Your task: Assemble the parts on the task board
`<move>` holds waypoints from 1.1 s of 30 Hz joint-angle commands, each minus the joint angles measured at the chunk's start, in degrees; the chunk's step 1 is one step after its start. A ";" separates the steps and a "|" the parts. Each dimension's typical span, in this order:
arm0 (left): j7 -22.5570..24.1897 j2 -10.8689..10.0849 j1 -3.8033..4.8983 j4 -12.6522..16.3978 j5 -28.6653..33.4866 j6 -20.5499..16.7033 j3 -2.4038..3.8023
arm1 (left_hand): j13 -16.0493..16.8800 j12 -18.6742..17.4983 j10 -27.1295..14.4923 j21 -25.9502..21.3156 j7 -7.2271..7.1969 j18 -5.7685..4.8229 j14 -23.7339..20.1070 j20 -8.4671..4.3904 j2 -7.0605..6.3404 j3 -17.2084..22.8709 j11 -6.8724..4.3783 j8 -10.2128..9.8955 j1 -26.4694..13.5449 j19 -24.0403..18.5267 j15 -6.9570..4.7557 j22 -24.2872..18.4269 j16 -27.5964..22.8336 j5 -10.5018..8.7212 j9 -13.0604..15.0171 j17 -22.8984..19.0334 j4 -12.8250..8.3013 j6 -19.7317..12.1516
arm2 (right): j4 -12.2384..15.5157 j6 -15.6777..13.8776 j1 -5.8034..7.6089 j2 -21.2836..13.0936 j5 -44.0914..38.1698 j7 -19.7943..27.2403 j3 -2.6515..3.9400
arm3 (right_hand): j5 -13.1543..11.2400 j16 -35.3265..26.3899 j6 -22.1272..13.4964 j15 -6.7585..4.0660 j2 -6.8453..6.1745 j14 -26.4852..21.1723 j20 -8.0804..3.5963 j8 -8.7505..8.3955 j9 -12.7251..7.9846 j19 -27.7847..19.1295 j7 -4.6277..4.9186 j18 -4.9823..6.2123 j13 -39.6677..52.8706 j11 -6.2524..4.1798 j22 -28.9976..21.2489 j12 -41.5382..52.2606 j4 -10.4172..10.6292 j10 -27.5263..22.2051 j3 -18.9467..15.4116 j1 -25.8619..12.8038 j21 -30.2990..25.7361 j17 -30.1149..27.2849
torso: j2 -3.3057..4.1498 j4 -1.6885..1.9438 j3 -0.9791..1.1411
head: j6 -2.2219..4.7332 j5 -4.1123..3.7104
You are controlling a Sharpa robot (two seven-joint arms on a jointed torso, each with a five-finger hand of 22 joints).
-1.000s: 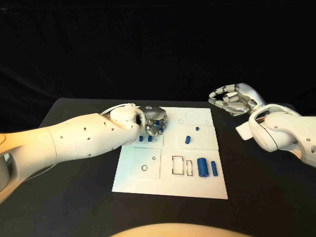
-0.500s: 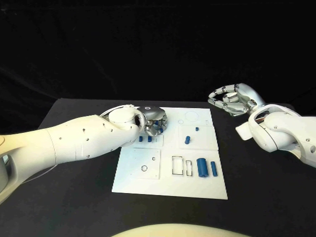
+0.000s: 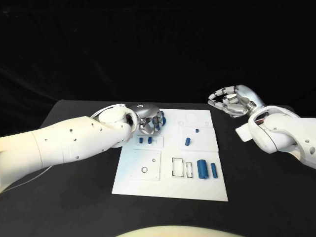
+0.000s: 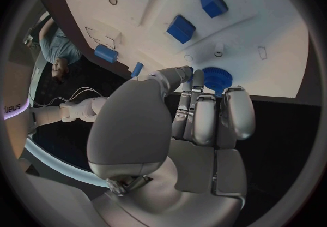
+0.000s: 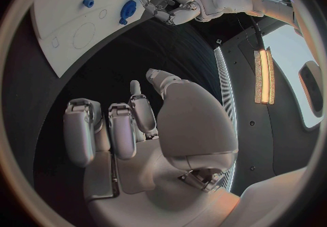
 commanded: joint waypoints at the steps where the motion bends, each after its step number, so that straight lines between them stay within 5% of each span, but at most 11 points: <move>1: 0.29 -0.99 0.04 1.02 2.77 -0.31 0.29 | -0.09 -0.40 0.30 0.16 0.11 -0.75 0.10 0.25 -0.15 -0.34 0.13 -0.27 -0.67 0.28 0.32 0.02 0.11 -0.39 0.08 -0.07 -0.03 0.36 | -0.04 0.39 -0.07 0.04 -0.60 0.25 0.00 | 0.27 -0.25 -0.26 -0.42 0.08 3.54 -0.30 0.36 0.07 0.75 -0.06 0.51 0.71 0.05 9.06 0.06 0.20 0.15 0.28 -0.32 -0.17 5.36 | -0.04 0.12 0.00 | 0.12 0.11; 13: 0.03 -4.32 0.03 2.15 5.05 1.63 0.68 | -0.20 -0.87 0.32 0.04 0.12 -0.70 0.00 0.27 -0.35 -0.53 0.18 -0.52 -0.97 0.17 0.37 -0.12 0.03 -0.37 0.05 -0.36 -0.04 0.32 | 0.00 0.42 -0.11 -0.18 -0.61 0.19 0.00 | 0.27 -0.25 -0.26 -0.42 0.08 3.54 -0.30 0.36 0.07 0.75 -0.06 0.51 0.71 0.05 9.06 0.06 0.20 0.15 0.28 -0.32 -0.17 5.36 | 0.10 0.04 -0.02 | 0.28 0.27; 33: -1.04 -4.32 0.01 0.87 5.49 4.89 0.67 | -0.28 -1.23 0.36 -0.09 0.16 -0.67 -0.10 0.28 -0.47 -0.70 0.24 -0.72 -1.23 0.05 0.43 -0.25 -0.03 -0.47 0.02 -0.57 -0.01 0.29 | 0.03 0.43 -0.15 -0.13 -0.64 0.19 0.00 | 0.27 -0.25 -0.26 -0.42 0.08 3.54 -0.30 0.36 0.07 0.75 -0.06 0.51 0.71 0.05 9.06 0.06 0.20 0.15 0.28 -0.32 -0.17 5.36 | 0.08 -0.13 0.04 | 0.07 0.68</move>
